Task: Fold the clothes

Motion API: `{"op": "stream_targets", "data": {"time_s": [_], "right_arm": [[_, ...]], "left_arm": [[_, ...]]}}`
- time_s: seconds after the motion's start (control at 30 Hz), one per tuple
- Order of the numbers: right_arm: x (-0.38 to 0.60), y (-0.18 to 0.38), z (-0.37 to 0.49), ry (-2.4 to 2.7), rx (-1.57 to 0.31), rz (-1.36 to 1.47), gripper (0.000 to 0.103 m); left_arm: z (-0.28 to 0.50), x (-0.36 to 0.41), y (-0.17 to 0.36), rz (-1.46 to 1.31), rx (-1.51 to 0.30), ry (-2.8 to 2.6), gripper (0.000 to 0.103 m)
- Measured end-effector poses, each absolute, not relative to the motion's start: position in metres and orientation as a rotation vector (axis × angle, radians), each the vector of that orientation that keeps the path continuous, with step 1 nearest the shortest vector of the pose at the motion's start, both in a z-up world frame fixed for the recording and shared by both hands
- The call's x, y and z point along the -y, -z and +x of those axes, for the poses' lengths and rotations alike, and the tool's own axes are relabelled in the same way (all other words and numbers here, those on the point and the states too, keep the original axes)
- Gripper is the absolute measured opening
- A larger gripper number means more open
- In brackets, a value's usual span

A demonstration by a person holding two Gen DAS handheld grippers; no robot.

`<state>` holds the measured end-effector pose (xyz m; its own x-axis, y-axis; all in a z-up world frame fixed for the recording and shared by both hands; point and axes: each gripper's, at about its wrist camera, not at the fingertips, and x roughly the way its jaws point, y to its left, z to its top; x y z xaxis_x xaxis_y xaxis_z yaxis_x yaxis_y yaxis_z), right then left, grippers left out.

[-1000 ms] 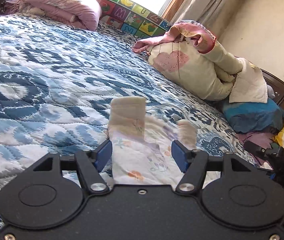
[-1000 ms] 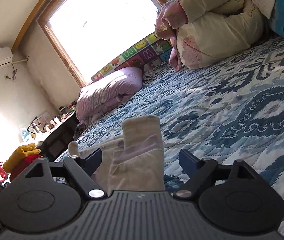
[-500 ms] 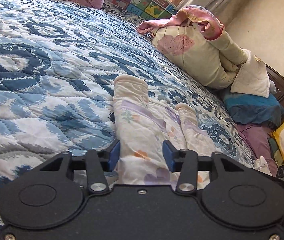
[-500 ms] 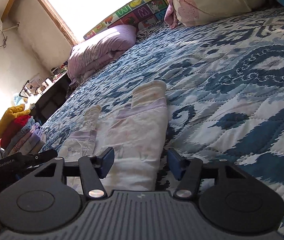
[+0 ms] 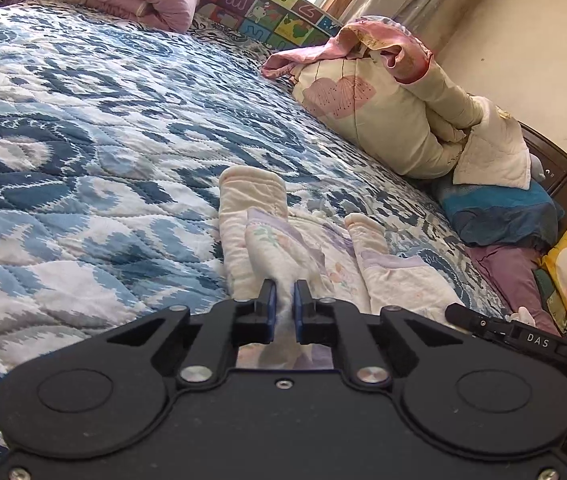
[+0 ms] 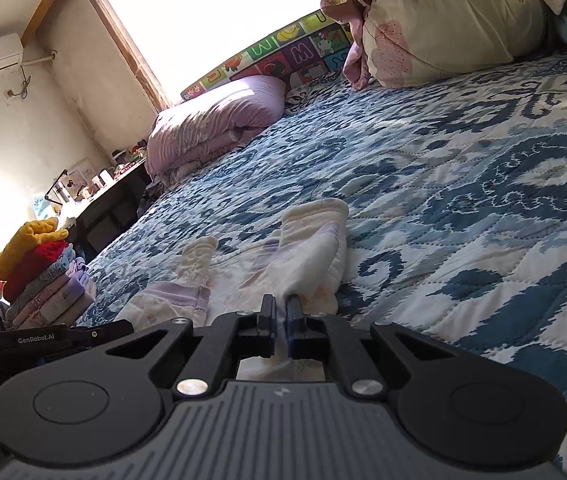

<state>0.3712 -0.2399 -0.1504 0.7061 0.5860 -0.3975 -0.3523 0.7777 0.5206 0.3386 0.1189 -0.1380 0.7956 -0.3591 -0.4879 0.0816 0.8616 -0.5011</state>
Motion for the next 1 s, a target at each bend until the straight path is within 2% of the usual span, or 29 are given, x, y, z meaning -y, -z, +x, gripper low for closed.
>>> {"op": "stream_targets", "data": {"time_s": [0.53,1.0], "right_arm": [[0.334,0.144,0.332,-0.283,-0.456,0.55,0.007],[0.37,0.149,0.291,-0.159,-0.429,0.567,0.007]], "left_arm": [[0.278,-0.187,0.1,-0.566,-0.41,0.065,0.006],[0.204,-0.226,0.104,-0.547,-0.376,-0.088,0.005]]}}
